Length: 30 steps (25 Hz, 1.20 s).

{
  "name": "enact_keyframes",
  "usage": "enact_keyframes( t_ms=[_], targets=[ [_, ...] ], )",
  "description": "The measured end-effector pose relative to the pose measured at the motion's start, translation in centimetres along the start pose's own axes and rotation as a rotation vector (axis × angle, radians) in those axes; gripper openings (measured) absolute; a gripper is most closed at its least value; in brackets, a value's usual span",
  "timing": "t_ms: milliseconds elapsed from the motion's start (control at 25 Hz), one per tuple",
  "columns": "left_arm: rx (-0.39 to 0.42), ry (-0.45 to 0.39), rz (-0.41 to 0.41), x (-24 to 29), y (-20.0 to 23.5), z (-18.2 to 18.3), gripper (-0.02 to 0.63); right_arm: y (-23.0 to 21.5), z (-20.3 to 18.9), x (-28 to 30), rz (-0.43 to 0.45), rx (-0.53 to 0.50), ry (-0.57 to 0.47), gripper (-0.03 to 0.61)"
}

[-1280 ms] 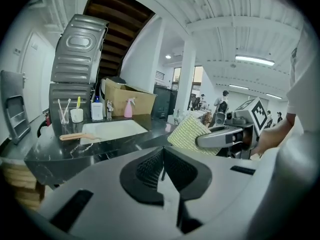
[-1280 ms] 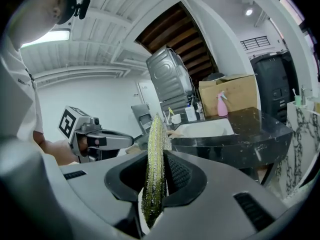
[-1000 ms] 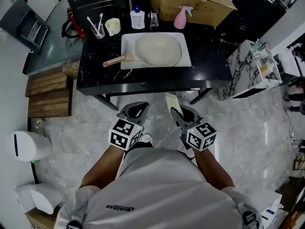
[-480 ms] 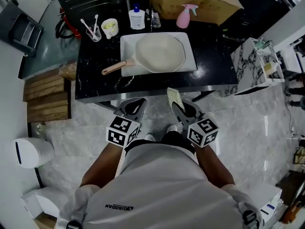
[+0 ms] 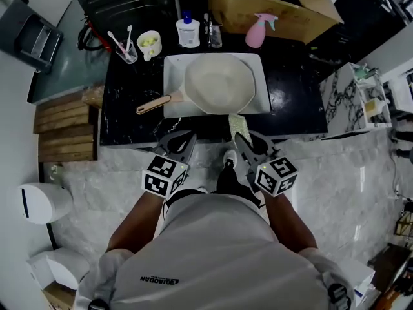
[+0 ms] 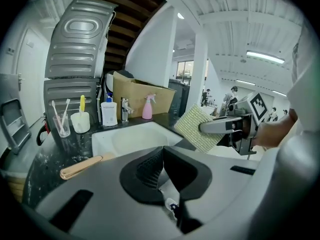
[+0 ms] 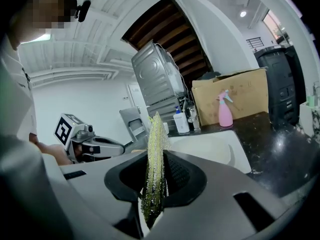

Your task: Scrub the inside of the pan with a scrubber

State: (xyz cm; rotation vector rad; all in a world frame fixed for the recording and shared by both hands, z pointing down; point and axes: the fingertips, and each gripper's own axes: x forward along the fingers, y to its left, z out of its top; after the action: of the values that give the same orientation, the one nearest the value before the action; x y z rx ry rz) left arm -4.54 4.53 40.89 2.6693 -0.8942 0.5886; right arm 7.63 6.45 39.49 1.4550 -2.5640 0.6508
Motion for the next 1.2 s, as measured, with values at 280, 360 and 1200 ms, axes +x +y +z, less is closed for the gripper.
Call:
enact_keyframes(
  t_ms=[280,360,1200],
  targets=[
    [0.005,0.018,0.075,4.2,4.0,3.0,0.015,-5.0,3.8,4.2,0.053,-0.068,0.025,0.080],
    [-0.018,0.018,0.096,5.3,4.9,3.7,0.015,-6.5,4.7,5.2,0.065,-0.088,0.037,0.081],
    [-0.015,0.251,0.268,11.5,12.7,2.2,0.018,-15.9,4.6,14.3,0.210,-0.175,0.199,0.081]
  ],
)
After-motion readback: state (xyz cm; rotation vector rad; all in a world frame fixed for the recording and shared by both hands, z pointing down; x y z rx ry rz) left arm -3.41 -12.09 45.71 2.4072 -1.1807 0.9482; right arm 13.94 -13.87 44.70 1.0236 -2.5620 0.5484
